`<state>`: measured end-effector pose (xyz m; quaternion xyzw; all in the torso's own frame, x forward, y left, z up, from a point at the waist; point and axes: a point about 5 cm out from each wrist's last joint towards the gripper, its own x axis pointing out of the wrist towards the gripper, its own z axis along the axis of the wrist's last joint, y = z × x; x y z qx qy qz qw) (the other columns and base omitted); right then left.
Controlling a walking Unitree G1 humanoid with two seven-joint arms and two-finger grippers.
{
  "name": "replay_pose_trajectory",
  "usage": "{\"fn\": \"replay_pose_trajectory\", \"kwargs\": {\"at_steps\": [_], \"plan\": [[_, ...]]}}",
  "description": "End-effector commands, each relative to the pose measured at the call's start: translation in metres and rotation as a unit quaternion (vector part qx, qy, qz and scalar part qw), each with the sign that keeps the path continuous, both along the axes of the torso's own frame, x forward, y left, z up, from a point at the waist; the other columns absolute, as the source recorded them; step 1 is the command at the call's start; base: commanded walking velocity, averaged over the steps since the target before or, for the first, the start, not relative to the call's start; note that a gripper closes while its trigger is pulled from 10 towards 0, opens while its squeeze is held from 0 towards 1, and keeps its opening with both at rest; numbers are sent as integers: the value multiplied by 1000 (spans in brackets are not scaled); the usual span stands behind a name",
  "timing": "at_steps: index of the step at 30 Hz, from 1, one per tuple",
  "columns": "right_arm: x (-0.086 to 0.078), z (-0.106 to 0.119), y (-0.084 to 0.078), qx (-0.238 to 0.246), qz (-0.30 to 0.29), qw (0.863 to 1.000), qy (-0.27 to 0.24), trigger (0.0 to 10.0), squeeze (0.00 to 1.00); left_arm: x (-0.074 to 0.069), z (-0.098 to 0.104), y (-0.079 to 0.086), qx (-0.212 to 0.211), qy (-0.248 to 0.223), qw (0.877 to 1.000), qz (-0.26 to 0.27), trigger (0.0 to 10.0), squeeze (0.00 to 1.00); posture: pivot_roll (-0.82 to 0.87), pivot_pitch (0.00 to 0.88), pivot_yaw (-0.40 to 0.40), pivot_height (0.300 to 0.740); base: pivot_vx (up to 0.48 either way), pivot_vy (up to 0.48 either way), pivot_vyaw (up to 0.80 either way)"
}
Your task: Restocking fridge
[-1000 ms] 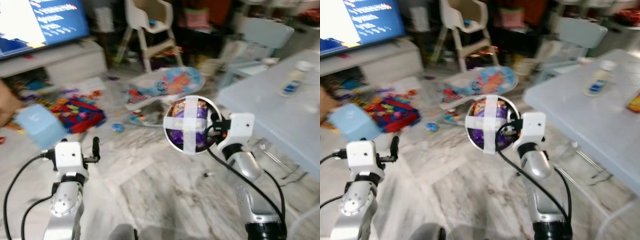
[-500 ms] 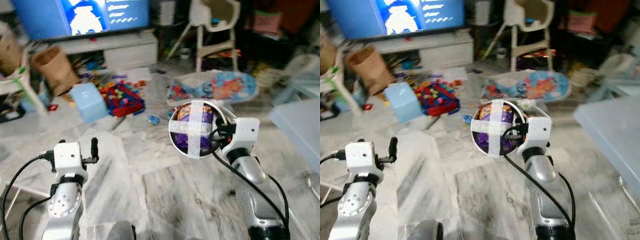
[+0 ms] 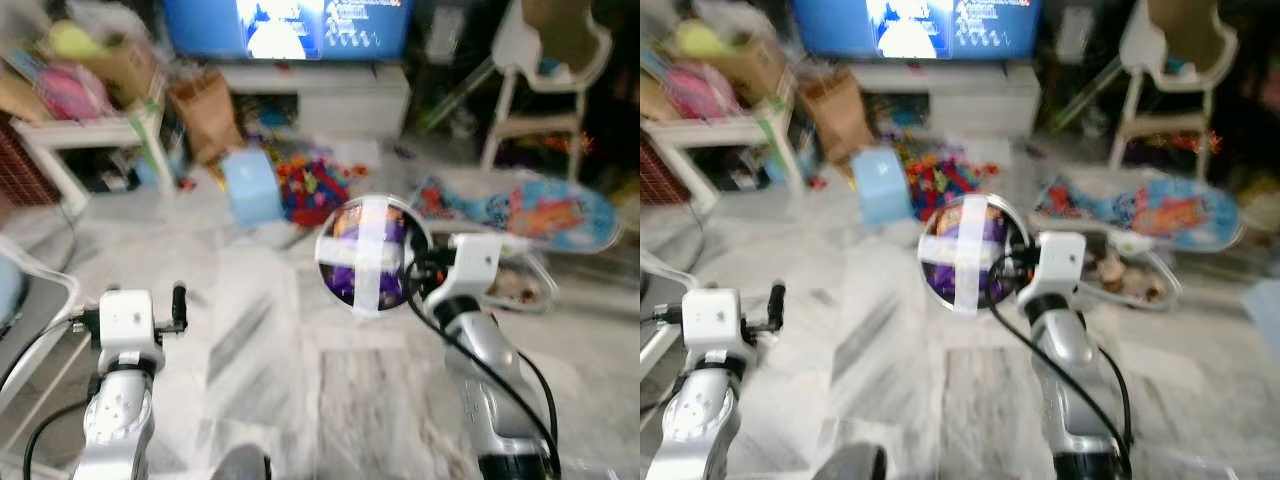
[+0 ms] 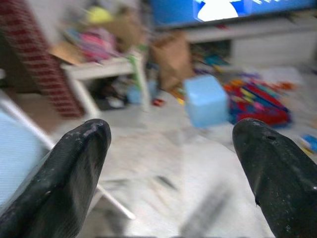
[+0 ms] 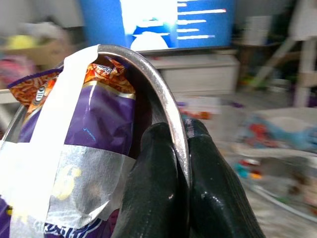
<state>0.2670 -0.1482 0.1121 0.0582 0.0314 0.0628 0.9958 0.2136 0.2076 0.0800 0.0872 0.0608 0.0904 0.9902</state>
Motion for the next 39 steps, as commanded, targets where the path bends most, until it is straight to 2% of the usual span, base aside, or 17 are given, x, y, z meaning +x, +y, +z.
{"fn": "replay_pose_trajectory", "kwargs": {"at_steps": [1, 4, 7, 10, 13, 21, 30, 31, 39], "plan": [[-6, 6, -10, -16, -9, 1000, -15, 10000, 0, -8, -3, -1, 2, 9, 1000, -1, 10000, 0, 3, 46, -37, 740, 0, 0, 800], [-20, -4, -17, -25, -16, 1000, 4, 10000, 0, -23, -9, 7, 8, 24, 1000, 8, 10000, 0, 1, 54, -28, 740, 0, 0, 800], [-22, -7, -19, -21, -24, 999, 11, 10000, 0, -24, -9, 7, 10, 25, 1000, 3, 10000, 0, -6, 56, -16, 740, 0, 0, 800], [-23, -8, -18, -20, -25, 999, 11, 10000, 0, -23, -9, 5, 12, 26, 1000, -3, 10000, 0, -7, 56, -14, 740, 0, 0, 800], [-19, -7, -18, -8, -32, 999, 12, 10000, 0, -16, -6, 4, 13, 21, 1000, -6, 10000, 0, -9, 52, -15, 740, 0, 0, 800], [-8, -1, -18, -2, -26, 1000, 5, 10000, 0, -13, -4, 4, 9, 12, 1000, 12, 10000, 0, 2, 44, -30, 740, 0, 0, 800], [-4, 1, -16, 5, -21, 1000, 0, 10000, 0, -9, -3, 1, 11, 10, 1000, 10, 10000, 0, 0, 43, -34, 740, 0, 0, 800], [-3, 1, -17, 17, -25, 1000, 1, 10000, 0, -7, -4, 0, 10, 11, 1000, 9, 10000, 0, -6, 44, -34, 740, 0, 0, 0], [-2, 1, -21, 13, -30, 999, 3, 10000, 0, -5, -4, -1, 3, 10, 1000, 8, 10000, 0, -9, 45, -36, 740, -145, 0, 0]]}}
